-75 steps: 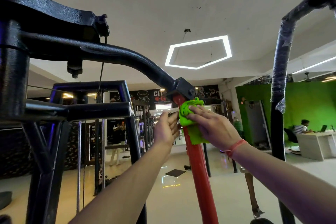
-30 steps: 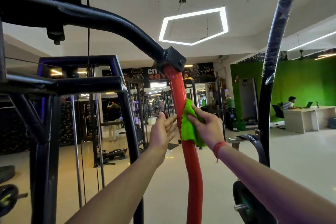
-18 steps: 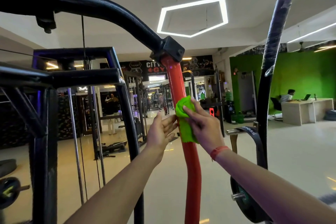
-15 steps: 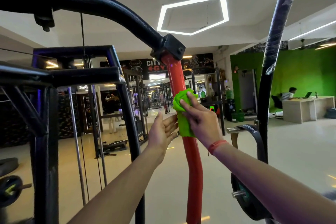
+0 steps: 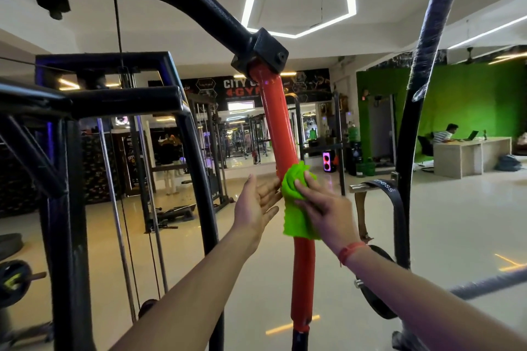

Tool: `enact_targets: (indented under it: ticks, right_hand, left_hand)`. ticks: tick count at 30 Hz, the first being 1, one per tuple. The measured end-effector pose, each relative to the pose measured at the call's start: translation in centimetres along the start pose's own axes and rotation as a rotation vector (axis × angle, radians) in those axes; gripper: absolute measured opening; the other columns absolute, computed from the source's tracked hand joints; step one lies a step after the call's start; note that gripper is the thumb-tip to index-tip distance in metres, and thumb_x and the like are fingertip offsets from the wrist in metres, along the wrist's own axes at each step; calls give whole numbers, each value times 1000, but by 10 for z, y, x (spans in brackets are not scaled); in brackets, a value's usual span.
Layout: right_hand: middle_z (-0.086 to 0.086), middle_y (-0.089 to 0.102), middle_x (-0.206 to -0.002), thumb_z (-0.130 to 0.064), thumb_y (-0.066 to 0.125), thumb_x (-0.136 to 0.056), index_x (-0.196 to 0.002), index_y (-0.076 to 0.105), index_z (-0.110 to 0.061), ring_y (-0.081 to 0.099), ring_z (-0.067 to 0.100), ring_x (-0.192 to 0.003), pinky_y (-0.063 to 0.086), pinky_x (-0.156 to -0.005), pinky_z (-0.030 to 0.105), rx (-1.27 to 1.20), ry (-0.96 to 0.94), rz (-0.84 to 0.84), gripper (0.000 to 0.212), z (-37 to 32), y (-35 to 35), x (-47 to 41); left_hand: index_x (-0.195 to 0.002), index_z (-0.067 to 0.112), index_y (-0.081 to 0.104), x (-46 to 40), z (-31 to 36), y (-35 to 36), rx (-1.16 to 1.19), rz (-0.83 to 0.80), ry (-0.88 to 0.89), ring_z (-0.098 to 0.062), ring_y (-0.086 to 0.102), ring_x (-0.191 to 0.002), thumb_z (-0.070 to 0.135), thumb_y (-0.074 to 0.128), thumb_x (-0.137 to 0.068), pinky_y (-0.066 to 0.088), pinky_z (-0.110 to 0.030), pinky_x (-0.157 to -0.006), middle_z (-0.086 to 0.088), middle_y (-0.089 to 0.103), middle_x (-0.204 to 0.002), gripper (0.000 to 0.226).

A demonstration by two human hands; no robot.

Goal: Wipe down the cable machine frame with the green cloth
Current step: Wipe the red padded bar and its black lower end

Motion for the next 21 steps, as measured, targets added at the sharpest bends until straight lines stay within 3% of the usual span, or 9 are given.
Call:
enact_targets:
  ticks: [3, 7, 9, 12, 15, 21]
  right_hand:
    - [-7, 58, -135, -3, 83, -79, -122, 69, -23, 59, 4, -123, 34, -105, 3, -69, 93, 24, 50, 8, -2, 5]
    - [-9, 60, -133, -6, 83, -79, -121, 71, -19, 54, -19, -115, 37, -101, 4, -221, 167, 96, 46, -7, -5, -31]
    - [-6, 60, -134, -7, 84, -78, -122, 70, -20, 51, -22, -116, 37, -103, 5, -181, 160, 86, 48, -6, -1, -18]
    - [4, 64, -134, -2, 84, -76, -119, 69, -24, 55, -20, -114, 39, -99, 3, -178, 260, 53, 51, 12, 3, 30]
    - [12, 71, -123, 2, 86, -71, -114, 72, -16, 63, -12, -105, 43, -96, 4, -203, 291, 98, 49, 15, 0, 26]
    - [-1, 64, -132, -16, 86, -77, -123, 71, -17, 60, 6, -120, 39, -107, 10, -64, 122, 53, 49, -3, -3, 2]
  left_hand:
    - [-135, 10, 61, 0, -4, -1, -14, -10, -14, -21, 57, -130, 55, 19, -105, 34, -42, -117, -4, 63, -137, 69]
    - [-134, 8, 61, 0, -6, -1, -2, 1, -12, -22, 55, -132, 54, 20, -106, 32, -44, -119, -7, 62, -139, 68]
    - [-136, 8, 60, 0, -10, -3, -4, -10, -24, -22, 53, -133, 56, 19, -106, 32, -44, -119, -7, 61, -140, 69]
    - [-139, 10, 59, 2, -18, -7, -23, -18, -39, -20, 53, -134, 57, 18, -105, 33, -41, -116, -3, 59, -142, 71]
    - [-138, 10, 60, 4, -22, -7, -10, -25, -32, -18, 53, -134, 56, 17, -106, 33, -42, -114, -4, 61, -141, 70]
    - [-133, 12, 62, 4, -37, -10, 6, -15, -66, -20, 52, -134, 55, 20, -105, 33, -43, -117, -6, 61, -141, 67]
Point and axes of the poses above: each hand's wrist, its own x-axis away from the middle knuckle, its own y-axis out of the palm, z = x × y, the point moved 5 cm from there along -x, towards the middle knuckle
